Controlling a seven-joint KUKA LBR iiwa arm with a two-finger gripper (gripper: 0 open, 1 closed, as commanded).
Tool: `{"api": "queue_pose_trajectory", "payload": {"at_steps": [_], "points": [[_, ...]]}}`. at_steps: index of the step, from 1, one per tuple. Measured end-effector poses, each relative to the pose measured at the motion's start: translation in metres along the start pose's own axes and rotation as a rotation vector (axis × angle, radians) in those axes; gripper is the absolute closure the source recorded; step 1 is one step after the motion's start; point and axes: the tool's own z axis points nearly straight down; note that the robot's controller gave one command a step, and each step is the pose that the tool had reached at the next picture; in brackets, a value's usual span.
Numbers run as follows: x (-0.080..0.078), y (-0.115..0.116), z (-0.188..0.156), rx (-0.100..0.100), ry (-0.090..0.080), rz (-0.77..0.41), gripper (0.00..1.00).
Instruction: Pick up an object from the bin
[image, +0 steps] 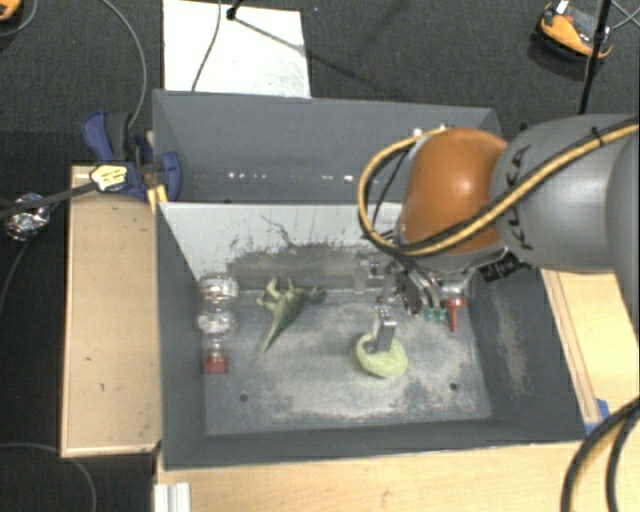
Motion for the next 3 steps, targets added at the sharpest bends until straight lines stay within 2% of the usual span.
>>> {"api": "queue_pose_trajectory", "payload": {"at_steps": [1, 2, 3], "points": [[-0.001, 0.0, -0.005, 0.0, -0.007, 0.001, 0.0], [0.005, -0.014, 0.011, -0.002, -0.015, -0.08, 0.0], [0.021, -0.041, 0.041, 0.003, -0.003, -0.21, 0.0]]}}
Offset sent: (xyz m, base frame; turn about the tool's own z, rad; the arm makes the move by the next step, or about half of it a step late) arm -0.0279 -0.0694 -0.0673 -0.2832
